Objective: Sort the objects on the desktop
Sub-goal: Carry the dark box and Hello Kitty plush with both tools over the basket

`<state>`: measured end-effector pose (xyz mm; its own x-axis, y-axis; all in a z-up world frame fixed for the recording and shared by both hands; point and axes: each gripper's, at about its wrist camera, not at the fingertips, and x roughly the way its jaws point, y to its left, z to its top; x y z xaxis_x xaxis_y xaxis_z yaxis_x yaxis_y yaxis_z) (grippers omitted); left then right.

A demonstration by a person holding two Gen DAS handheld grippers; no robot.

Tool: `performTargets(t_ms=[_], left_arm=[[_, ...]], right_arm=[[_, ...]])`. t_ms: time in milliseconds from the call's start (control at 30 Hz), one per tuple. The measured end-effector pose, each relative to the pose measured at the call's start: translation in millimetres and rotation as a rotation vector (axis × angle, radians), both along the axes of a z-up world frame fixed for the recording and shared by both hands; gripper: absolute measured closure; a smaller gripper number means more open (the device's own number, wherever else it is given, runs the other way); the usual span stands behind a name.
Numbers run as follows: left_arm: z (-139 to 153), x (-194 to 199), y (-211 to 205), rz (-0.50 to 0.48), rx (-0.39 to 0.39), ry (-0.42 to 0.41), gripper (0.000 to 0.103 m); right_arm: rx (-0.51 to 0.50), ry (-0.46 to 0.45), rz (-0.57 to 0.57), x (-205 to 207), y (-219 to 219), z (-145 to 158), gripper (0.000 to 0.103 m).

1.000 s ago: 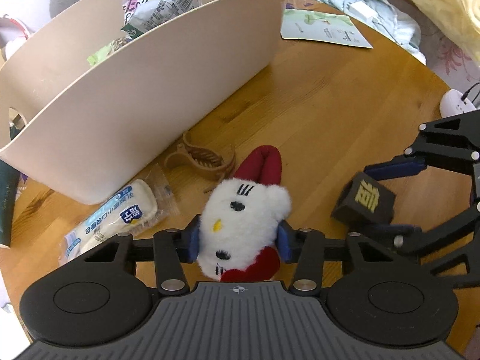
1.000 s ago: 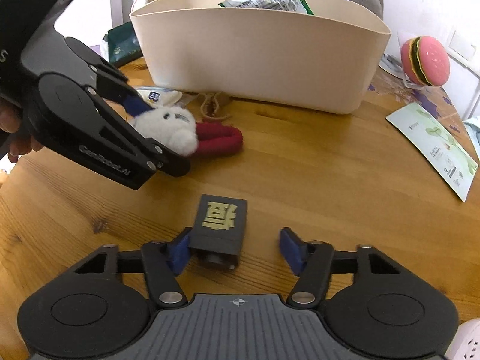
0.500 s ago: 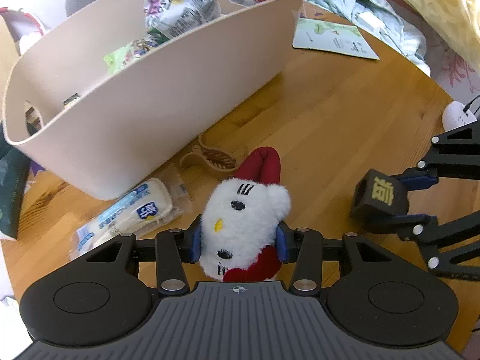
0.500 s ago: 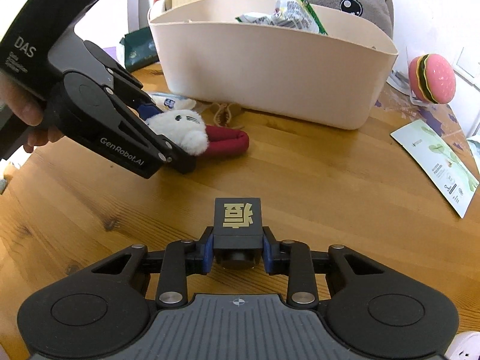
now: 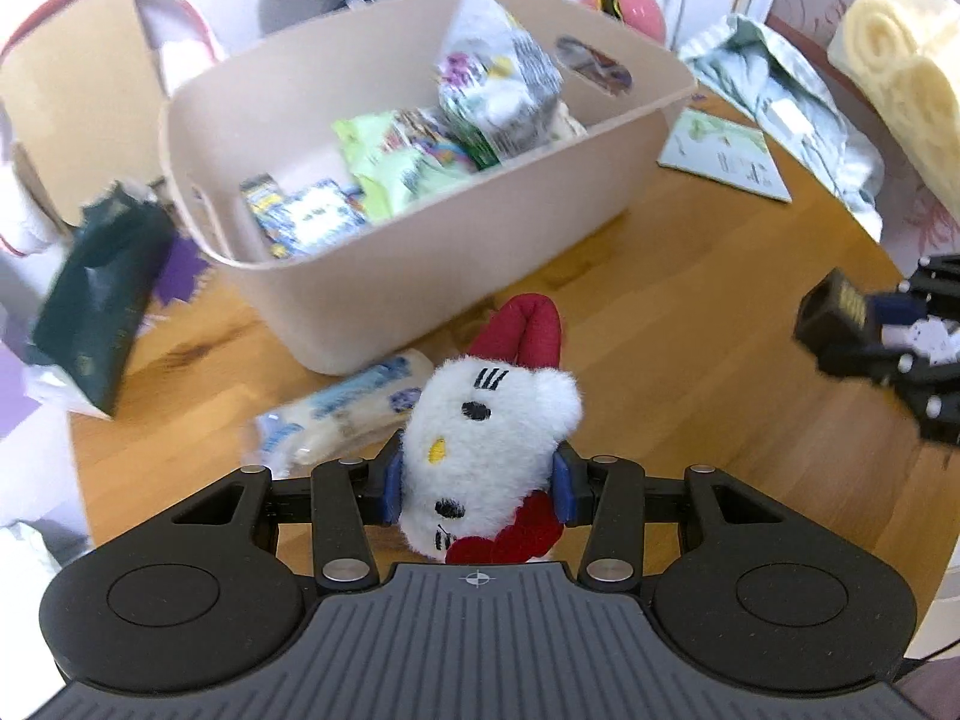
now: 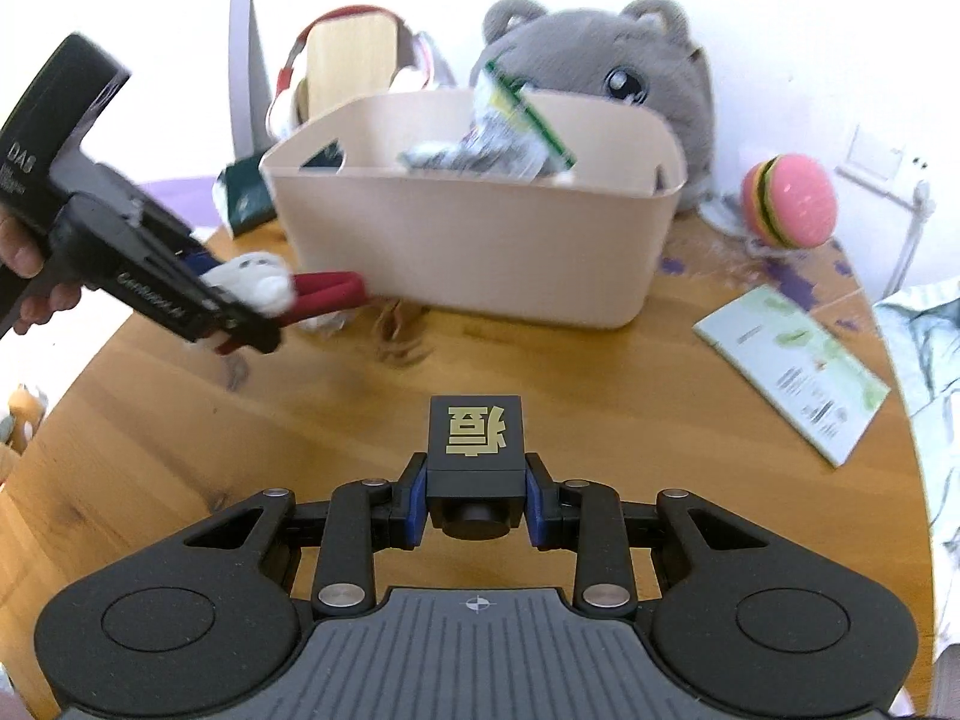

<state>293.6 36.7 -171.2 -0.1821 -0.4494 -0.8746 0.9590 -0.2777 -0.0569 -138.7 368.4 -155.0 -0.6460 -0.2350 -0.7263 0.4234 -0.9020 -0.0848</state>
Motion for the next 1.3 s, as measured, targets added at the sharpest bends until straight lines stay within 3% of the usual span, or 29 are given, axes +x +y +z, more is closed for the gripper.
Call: performTargets(t_ms=[400,800,1067,1300], left_arm=[[52,21,12,0.020,-0.086,0.005,0.057],[101,23,-24,0.003,-0.201,-0.027,0.057],[114,24,-59,0.013,-0.234,-0.040,0.057],[110,22,-84,0.029,-0.240,-0.053,0.057]], right_arm=[[-0.013,0.127,-0.048,-20,38,58,0.074],[-0.025,0.252,-0.042,-58,40,109,0.074],[-0.012,0.291,0.010,-89,21,124,0.074],[-0.032,0.275,0.008,-117,6,119,0.074]])
